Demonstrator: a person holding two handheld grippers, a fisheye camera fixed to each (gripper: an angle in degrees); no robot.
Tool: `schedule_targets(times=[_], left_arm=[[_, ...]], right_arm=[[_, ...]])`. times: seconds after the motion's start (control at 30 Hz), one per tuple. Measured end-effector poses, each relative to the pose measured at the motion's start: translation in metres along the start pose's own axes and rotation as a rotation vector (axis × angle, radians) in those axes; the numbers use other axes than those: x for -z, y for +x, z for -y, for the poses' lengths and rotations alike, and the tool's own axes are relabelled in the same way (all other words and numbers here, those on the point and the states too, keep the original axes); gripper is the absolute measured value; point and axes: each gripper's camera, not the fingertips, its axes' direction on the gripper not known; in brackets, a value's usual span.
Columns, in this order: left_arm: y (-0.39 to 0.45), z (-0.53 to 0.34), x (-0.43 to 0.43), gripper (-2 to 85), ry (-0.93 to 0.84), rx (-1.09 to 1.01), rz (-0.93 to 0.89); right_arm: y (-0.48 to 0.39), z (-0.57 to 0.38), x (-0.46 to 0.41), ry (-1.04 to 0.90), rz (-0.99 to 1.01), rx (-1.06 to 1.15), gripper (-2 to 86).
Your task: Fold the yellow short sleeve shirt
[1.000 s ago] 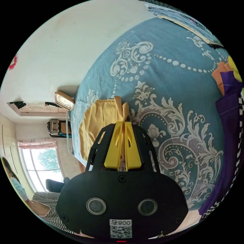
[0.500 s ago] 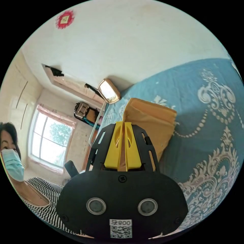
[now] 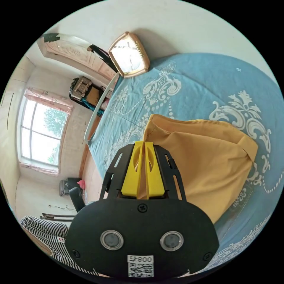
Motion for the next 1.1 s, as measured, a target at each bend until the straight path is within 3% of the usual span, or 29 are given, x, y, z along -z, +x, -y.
schedule_targets(times=[0.37,0.63,0.93,1.1], left_arm=[[-0.111,-0.015,0.003,1.1,-0.020,0.140,-0.062],[-0.146,-0.029,0.020,1.1,0.012,0.146,-0.056],[-0.145,-0.026,0.039,0.4,0.097,0.013,0.031],[-0.143,-0.005,0.005,0.3,0.027,-0.096,0.117]], right_arm=[[-0.095,0.062,-0.023,-0.134,-0.064,-0.007,1.1],[-0.154,0.084,-0.007,-0.136,-0.031,0.004,2.6],[-0.222,0.095,0.007,-0.149,-0.054,0.050,5.5],[-0.252,0.087,0.025,-0.121,-0.056,0.055,6.5]])
